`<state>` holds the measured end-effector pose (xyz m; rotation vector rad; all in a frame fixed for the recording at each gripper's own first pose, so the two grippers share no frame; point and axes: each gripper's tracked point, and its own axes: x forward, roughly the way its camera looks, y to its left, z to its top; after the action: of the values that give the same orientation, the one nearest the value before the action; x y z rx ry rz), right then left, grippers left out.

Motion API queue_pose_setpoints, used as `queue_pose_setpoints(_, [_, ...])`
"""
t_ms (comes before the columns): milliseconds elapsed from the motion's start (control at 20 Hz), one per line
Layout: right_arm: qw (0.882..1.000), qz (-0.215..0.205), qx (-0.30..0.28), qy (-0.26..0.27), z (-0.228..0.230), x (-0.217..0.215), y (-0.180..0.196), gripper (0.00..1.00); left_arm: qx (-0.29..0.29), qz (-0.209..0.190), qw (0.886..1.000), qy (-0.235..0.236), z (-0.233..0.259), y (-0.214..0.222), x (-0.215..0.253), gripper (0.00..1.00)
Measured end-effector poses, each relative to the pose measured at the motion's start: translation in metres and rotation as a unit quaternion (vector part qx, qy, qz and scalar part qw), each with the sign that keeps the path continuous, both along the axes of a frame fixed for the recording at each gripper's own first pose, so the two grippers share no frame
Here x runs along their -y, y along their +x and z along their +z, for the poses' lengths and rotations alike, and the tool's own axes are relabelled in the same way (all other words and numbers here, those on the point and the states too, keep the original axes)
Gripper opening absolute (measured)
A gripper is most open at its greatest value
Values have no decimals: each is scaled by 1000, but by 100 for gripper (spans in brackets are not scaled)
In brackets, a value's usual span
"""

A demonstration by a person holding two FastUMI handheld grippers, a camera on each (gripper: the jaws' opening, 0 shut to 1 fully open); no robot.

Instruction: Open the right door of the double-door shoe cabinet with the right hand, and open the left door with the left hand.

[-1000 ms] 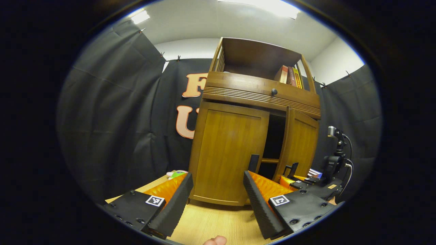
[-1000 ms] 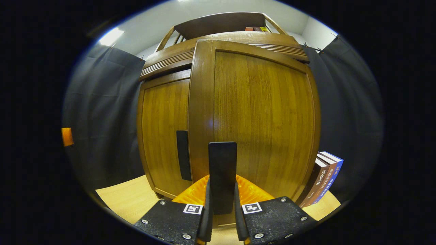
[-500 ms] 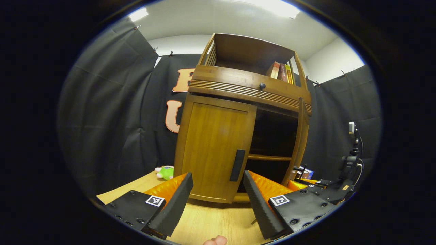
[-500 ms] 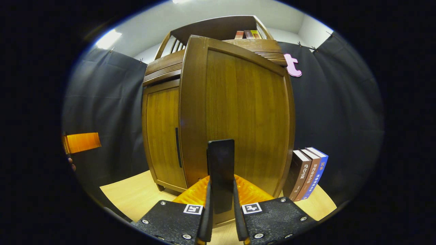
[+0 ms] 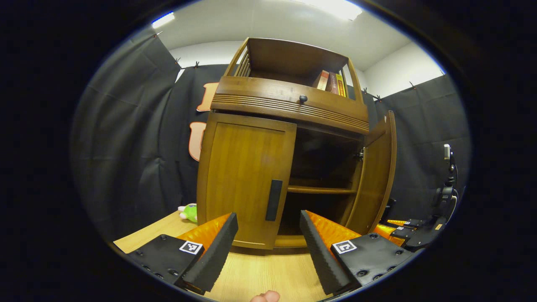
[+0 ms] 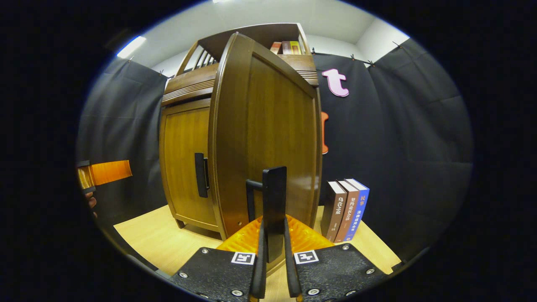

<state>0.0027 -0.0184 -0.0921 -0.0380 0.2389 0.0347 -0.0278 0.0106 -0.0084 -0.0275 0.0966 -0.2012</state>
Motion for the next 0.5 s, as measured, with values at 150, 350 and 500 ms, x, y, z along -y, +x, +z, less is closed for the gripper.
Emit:
queue_pose_setpoints(150, [999,-33,-1,-14,3,34,-6,16,1,-12,1000,-1,-1,-1,9,96])
queue_pose_setpoints(350, [998,-69,-1,-17,5,70,-13,18,-3,-21,1000,-1,-3,-2,17,96])
queue_pose_setpoints(500, [998,-58,-5,-18,6,88,-16,12,-6,-23,1000,-6,-6,-1,17,94])
